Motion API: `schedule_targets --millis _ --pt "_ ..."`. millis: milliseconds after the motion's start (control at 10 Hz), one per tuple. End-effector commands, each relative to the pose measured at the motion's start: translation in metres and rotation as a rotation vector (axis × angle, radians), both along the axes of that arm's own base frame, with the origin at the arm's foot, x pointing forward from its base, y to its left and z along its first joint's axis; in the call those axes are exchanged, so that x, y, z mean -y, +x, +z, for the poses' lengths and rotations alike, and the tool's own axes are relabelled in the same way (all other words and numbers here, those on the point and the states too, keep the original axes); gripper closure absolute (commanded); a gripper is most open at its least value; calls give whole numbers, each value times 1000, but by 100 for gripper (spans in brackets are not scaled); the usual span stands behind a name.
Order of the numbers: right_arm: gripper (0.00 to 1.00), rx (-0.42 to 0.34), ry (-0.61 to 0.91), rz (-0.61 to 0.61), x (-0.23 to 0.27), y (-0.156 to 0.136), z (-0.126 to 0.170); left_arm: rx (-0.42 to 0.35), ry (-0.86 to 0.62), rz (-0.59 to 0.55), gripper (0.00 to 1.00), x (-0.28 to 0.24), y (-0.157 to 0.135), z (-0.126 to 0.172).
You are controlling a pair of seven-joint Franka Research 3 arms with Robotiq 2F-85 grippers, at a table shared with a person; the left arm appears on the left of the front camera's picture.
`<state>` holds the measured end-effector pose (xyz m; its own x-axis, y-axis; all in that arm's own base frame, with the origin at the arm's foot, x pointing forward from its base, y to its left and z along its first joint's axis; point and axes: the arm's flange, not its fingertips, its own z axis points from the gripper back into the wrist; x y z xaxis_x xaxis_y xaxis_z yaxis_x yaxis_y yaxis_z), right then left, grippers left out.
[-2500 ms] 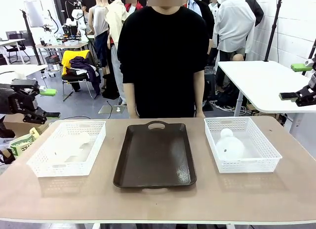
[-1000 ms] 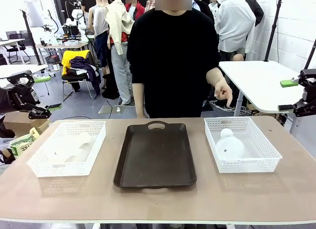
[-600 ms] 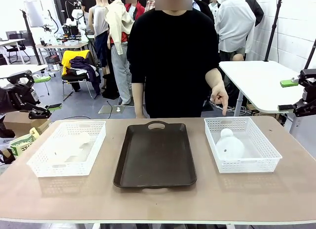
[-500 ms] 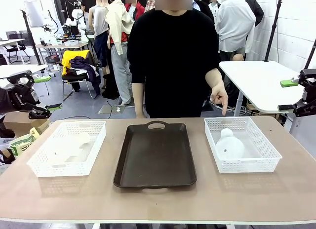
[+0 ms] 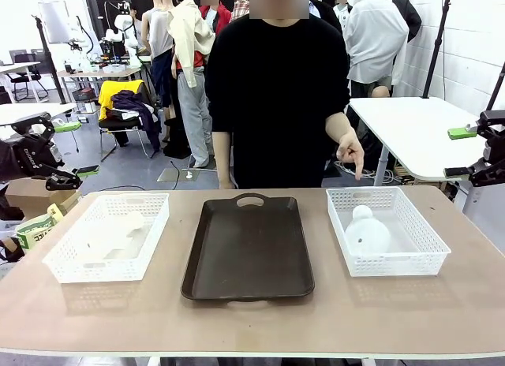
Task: Prepare the laboratory tools.
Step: Pick up the Big flask that the person points to.
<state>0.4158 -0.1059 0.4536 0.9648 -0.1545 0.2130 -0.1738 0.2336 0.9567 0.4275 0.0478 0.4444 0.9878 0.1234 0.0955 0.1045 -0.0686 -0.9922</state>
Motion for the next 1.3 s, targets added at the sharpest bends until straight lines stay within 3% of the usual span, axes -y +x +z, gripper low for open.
schedule_targets --millis 0,200,500,700,900,1100,1200 --pt "0 0 0 0 0 0 0 6 -10 -4 0 -1 -2 1" --pt "0 3 -213 -143 -14 4 23 6 -10 -4 0 -1 -2 1" --pt "0 -12 -613 -306 -67 43 40 6 -10 -4 0 -1 -2 1" --pt "0 -51 -828 -317 -103 74 29 6 -10 -4 0 -1 -2 1" --pt "0 -31 -1001 -361 -136 96 17 6 -10 -4 0 -1 -2 1" --pt "0 -22 -1117 -329 -167 108 3 6 -10 -4 0 -1 -2 1" --pt "0 -58 -1133 -300 -174 114 -5 6 -10 -4 0 -1 -2 1"
